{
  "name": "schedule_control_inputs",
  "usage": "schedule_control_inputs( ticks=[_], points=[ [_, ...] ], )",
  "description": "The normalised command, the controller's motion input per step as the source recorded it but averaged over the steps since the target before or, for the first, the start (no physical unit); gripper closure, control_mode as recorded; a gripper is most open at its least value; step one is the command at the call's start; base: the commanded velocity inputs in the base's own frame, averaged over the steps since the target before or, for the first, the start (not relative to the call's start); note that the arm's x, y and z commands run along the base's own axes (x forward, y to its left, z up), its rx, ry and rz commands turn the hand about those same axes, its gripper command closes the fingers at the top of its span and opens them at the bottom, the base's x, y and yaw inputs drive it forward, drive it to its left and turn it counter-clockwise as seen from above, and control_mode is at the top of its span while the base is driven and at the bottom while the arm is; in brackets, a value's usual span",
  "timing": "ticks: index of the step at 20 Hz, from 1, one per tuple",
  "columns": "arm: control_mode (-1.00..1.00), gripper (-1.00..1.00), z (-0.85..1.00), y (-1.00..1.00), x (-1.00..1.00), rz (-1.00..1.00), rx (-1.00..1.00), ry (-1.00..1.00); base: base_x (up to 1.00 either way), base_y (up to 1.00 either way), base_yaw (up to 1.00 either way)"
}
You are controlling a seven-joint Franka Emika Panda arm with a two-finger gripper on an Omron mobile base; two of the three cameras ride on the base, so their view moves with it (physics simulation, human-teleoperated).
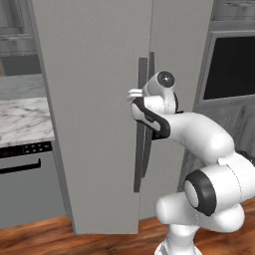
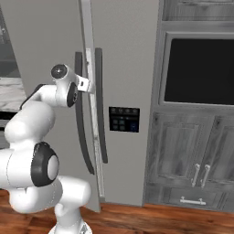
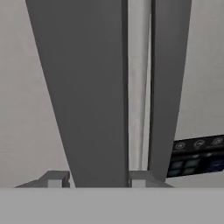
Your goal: Retrieve the chicken drumstick from the fridge and place it on the saucepan with marinade on the stove.
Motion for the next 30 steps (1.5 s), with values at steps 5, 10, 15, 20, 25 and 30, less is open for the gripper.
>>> schedule_control_inputs(
  ticks=[5, 10, 15, 20, 25, 30],
  points=[
    [-1.00, 1.00, 0.00, 0.11, -0.66, 0.00, 0.00, 0.10, 0.00, 0.00, 0.00],
    [-1.00, 1.00, 0.00, 0.22, -0.61, 0.00, 0.00, 0.11, 0.00, 0.00, 0.00],
    [-1.00, 1.00, 0.00, 0.27, -0.50, 0.00, 0.00, 0.11, 0.00, 0.00, 0.00],
    [-1.00, 1.00, 0.00, 0.35, -0.41, 0.00, 0.00, 0.16, 0.00, 0.00, 0.00],
    [-1.00, 1.00, 0.00, 0.38, -0.38, 0.00, 0.00, 0.19, 0.00, 0.00, 0.00],
    [-1.00, 1.00, 0.00, 0.37, -0.39, 0.00, 0.00, 0.19, 0.00, 0.00, 0.00]
  ],
)
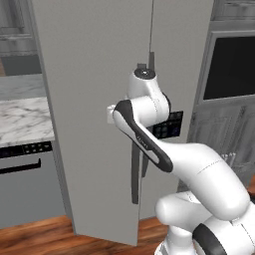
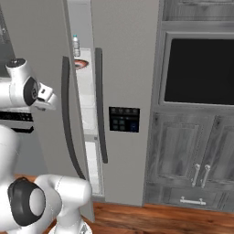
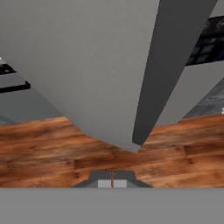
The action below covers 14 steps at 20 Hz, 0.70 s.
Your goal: Retrieve the chicken drumstick from the fridge and place it on the saucepan with marinade on the stove.
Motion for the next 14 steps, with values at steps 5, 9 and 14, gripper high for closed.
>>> schedule_control_inputs(
  ticks=[5, 9, 14],
  points=[
    [-1.00, 1.00, 0.00, -0.09, -0.48, 0.00, 0.00, 0.03, 0.00, 0.00, 0.00],
    [-1.00, 1.00, 0.00, -0.69, -0.51, 0.00, 0.00, -0.14, 0.00, 0.00, 0.00],
    [-1.00, 1.00, 0.00, -0.93, -0.33, 0.00, 0.00, -0.35, 0.00, 0.00, 0.00]
  ],
)
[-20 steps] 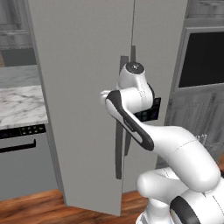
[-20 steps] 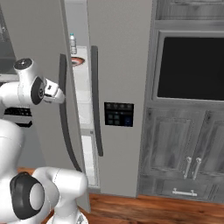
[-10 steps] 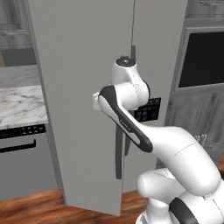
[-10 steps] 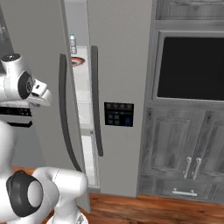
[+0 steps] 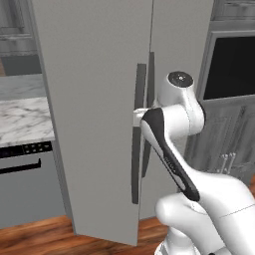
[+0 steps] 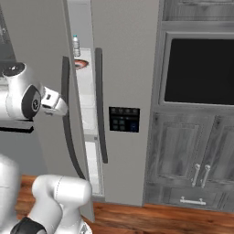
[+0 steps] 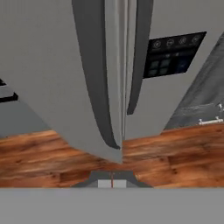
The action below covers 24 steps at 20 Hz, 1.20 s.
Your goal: Retrieve the chicken drumstick from the fridge and place it on the saucepan with marinade on the stove.
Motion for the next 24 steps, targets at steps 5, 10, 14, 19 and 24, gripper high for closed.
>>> schedule_control_inputs(
  ticks=[5, 10, 14, 19, 24],
  points=[
    [-1.00, 1.00, 0.00, -0.99, -0.06, 0.03, 0.00, -0.39, 0.00, 0.00, 0.00],
    [-1.00, 1.00, 0.00, -0.55, 0.00, 0.10, 0.02, -0.06, 0.00, 0.00, 0.00],
    [-1.00, 1.00, 0.00, -0.40, 0.00, 0.07, 0.00, -0.09, 0.00, 0.00, 0.00],
    [-1.00, 1.00, 0.00, -0.27, 0.00, 0.10, 0.00, -0.08, 0.00, 0.00, 0.00],
    [-1.00, -1.00, 0.00, 0.00, 0.00, 0.01, 0.00, 0.00, 0.00, 0.00, 0.00]
  ],
)
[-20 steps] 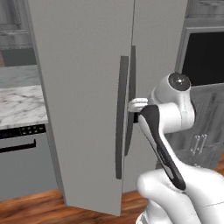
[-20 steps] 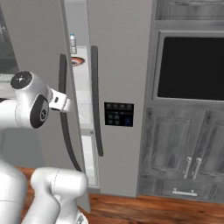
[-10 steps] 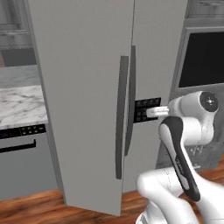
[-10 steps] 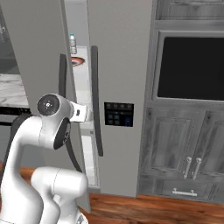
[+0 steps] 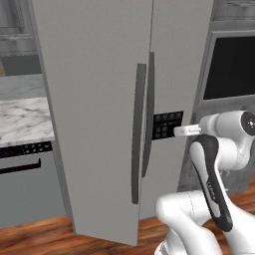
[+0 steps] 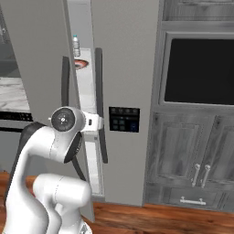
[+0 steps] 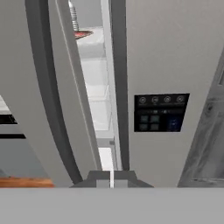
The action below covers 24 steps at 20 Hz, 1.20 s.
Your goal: Retrieve the chicken drumstick from the fridge and place it on the saucepan with marinade on the stove.
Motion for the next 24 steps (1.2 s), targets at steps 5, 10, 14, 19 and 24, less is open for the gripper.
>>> schedule_control_inputs(
  ticks=[5, 10, 14, 19, 24],
  points=[
    [-1.00, -1.00, 0.00, 0.00, 0.00, 0.20, 0.00, -0.13, 0.00, 0.00, 0.00],
    [-1.00, -1.00, 0.22, 0.00, 0.07, 0.18, -0.07, -0.07, 0.00, 0.00, 0.00],
    [-1.00, -1.00, 0.11, 0.00, 0.01, 0.12, -0.19, -0.01, 0.00, 0.00, 0.00],
    [-1.00, -1.00, 0.00, 0.00, 0.05, 0.06, -0.32, -0.04, 0.00, 0.00, 0.00],
    [-1.00, -1.00, -0.08, -0.02, 0.00, 0.13, -0.40, -0.18, 0.00, 0.00, 0.00]
  ],
)
